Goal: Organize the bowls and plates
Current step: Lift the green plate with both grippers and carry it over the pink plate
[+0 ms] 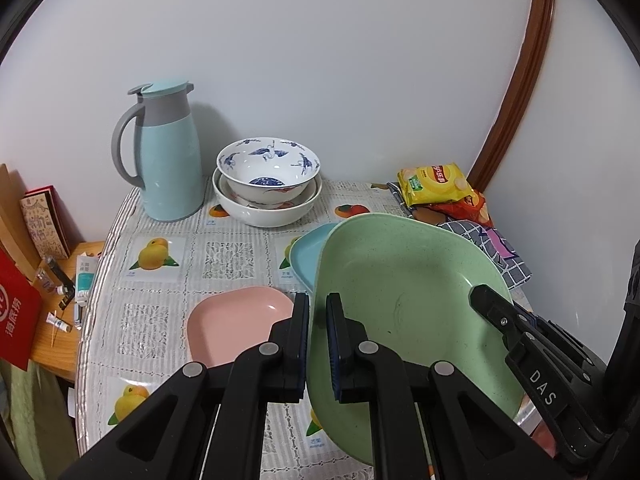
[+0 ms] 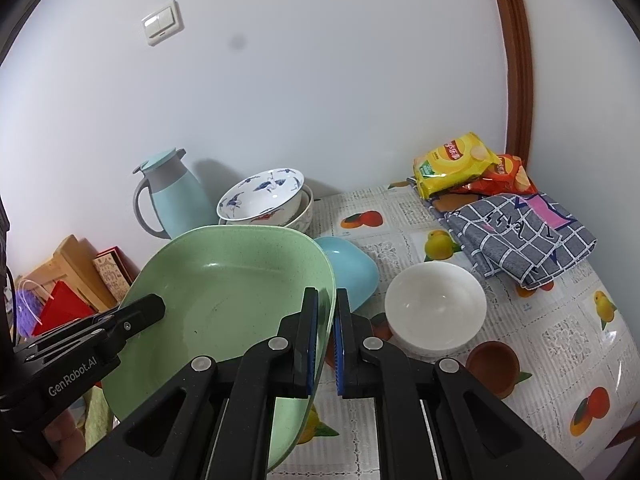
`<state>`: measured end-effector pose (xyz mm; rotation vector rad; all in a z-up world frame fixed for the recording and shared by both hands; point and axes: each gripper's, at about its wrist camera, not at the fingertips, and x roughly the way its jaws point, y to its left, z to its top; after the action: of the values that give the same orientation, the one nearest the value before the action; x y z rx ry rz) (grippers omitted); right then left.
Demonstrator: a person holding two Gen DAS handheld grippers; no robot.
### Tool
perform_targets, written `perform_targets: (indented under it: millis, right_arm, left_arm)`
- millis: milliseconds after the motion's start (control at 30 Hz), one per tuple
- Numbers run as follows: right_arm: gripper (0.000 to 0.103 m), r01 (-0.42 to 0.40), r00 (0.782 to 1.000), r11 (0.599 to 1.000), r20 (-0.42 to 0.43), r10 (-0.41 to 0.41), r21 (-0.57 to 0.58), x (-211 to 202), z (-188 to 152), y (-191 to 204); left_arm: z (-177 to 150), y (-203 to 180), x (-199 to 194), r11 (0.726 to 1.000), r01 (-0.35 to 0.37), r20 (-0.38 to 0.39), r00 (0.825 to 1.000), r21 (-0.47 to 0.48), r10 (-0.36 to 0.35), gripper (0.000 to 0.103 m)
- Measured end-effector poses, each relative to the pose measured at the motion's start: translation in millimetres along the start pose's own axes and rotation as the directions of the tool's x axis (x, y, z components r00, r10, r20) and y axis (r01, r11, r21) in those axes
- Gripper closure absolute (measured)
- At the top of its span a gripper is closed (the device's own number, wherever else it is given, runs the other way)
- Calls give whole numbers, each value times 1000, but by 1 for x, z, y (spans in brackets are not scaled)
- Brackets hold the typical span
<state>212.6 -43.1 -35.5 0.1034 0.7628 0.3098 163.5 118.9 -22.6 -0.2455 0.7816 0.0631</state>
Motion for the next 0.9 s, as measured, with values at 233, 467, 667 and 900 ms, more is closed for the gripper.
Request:
perform_targets:
  millis: [233,467,667,900]
  right_arm:
    - [96,-8,1000,1000,-13,8,-12,9,-3,12]
    - [96,-23,999,999,-40,22,-33,22,-7,24]
    - [96,-36,997,998,-66,33,-43,38,-13,32]
    - [96,-57,993,996,-108,49,-73,58,-20,44]
  left_arm:
    - [-1,13,0,1000,-17,-5,1000,-17,17,94]
    - [-6,30,7,998,-28,-22,999,-47,27,94]
    - [-9,43,17,997,-48,-42,998,-67,45,94]
    - [-17,61,29,992,-69,-70,996,-101,62,94]
